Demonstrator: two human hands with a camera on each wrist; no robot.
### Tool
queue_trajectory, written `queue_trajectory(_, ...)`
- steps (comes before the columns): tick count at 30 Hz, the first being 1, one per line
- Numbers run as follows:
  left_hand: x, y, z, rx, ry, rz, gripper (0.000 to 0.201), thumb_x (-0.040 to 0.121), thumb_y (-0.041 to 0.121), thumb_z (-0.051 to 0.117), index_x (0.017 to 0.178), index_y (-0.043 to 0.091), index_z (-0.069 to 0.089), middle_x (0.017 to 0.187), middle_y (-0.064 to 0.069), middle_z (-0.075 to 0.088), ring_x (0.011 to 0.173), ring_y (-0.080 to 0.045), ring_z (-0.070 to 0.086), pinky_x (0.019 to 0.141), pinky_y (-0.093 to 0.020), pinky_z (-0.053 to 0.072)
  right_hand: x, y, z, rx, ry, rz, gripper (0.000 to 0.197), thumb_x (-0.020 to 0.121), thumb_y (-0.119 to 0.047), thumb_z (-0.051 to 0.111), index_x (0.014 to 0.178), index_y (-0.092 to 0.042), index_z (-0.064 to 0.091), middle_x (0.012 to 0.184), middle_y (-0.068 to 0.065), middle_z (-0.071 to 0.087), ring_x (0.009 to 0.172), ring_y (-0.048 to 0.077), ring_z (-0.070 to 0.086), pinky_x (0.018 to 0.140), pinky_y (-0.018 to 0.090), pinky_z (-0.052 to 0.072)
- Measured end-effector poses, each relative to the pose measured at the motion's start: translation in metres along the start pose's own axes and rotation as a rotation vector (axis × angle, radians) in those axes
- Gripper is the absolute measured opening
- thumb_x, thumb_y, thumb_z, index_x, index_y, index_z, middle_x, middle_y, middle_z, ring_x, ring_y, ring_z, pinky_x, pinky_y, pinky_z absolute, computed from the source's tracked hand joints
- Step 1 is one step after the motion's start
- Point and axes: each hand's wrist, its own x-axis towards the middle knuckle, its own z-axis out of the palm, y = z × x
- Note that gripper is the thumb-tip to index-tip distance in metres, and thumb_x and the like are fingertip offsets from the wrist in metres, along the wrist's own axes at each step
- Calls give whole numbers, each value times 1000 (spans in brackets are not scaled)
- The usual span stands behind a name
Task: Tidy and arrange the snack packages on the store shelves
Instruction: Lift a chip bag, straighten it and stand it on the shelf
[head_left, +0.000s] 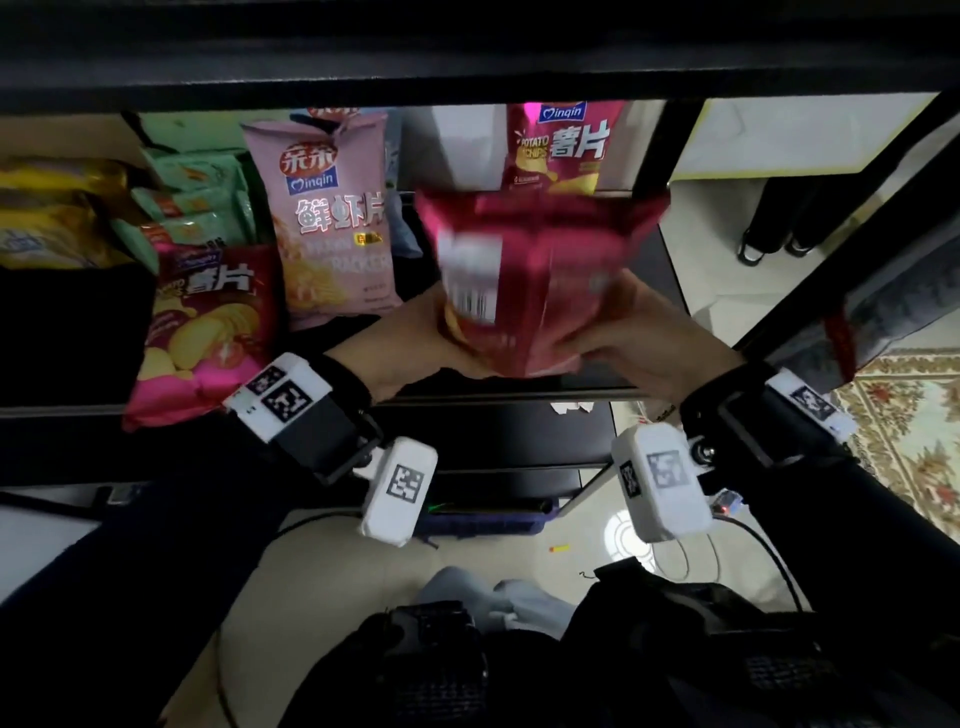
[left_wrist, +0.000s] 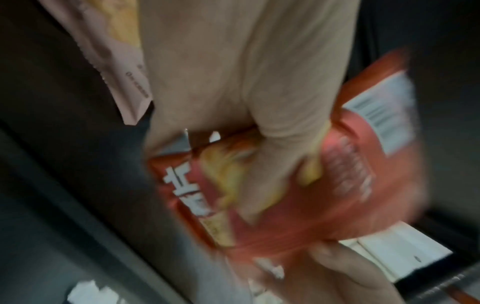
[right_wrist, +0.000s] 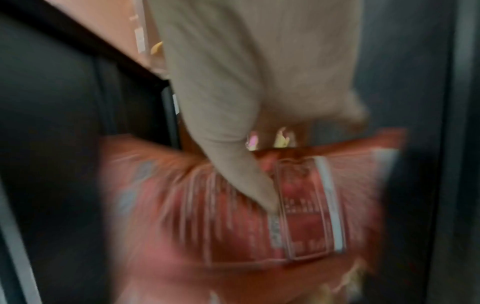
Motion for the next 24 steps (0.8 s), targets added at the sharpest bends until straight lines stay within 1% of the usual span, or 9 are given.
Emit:
queue_trajectory(2, -7, 0, -3, -79, 116, 1, 39, 88, -13, 51, 125, -2, 53, 76, 7, 66, 70, -3, 63, 59, -5, 48, -2, -1, -3, -63, 24, -167, 47, 67, 33, 46, 101, 1, 55, 86, -3, 68, 79, 9, 63, 76, 26, 49)
queue_trajectory(4, -11, 2, 0, -288, 53, 23, 47, 93, -1, 42, 140, 2, 40, 101, -2, 70, 84, -3, 69, 73, -12, 50, -4, -3, 0, -169, 10, -282, 47, 71, 31, 46, 89, -12, 56, 90, -6, 69, 86, 4, 63, 81, 23, 47)
queue_trajectory(6, -11, 8, 7, -349, 104, 28, 47, 96, -1, 40, 142, 5, 40, 117, -5, 62, 82, 1, 68, 71, -9, 49, 0, -2, 6, -217, 10, -337, 49, 73, 33, 42, 84, -12, 57, 100, 0, 67, 100, 10, 62, 91, 27, 46)
queue_trajectory(8, -14, 7, 9, -400, 172, 9, 36, 100, 3, 37, 134, -2, 47, 98, -2, 64, 69, -2, 65, 56, -8, 49, 4, 0, 13, -222, 53, -392, 51, 74, 33, 37, 82, -13, 57, 108, 9, 64, 109, 17, 57, 102, 31, 42)
queue_trajectory(12, -16, 11, 7, -498, 98, -181, 42, 100, 44, 38, 100, 11, 65, 83, -8, 75, 79, -20, 71, 67, -28, 58, 12, 4, 25, -195, 191, -389, 40, 82, 21, 42, 78, -15, 59, 117, 5, 61, 113, 10, 56, 103, 27, 42)
queue_trajectory(15, -20, 9, 6, -426, 155, -7, 35, 98, 43, 42, 112, 18, 61, 96, -2, 76, 84, -14, 73, 67, -25, 58, 17, 9, 26, 66, 159, -160, 18, 87, -17, 62, 104, -21, 60, 108, -8, 66, 96, 3, 66, 78, 24, 54)
queue_trajectory(18, -17, 4, 7, -370, 177, 175, 23, 97, 22, 47, 119, 20, 54, 108, 0, 72, 98, -15, 69, 79, -25, 56, 19, 15, 24, 145, 8, 65, 58, 69, -42, 70, 122, -28, 51, 108, -8, 71, 91, 12, 71, 63, 28, 57)
queue_trajectory(22, -18, -5, 7, -155, 298, 183, 25, 94, 30, 55, 117, 38, 49, 105, 13, 71, 97, -4, 68, 76, -17, 54, 24, 19, 27, -1, 91, -16, 48, 81, -29, 68, 125, -19, 52, 114, 0, 69, 102, 14, 67, 87, 32, 55)
queue_trajectory(24, -21, -15, 8, -79, 341, 194, 43, 89, 35, 62, 125, 40, 40, 115, 17, 65, 103, 3, 64, 79, -10, 50, 29, 24, 36, -110, 94, -83, 48, 88, -21, 64, 133, -15, 47, 123, 1, 63, 107, 8, 63, 92, 25, 52)
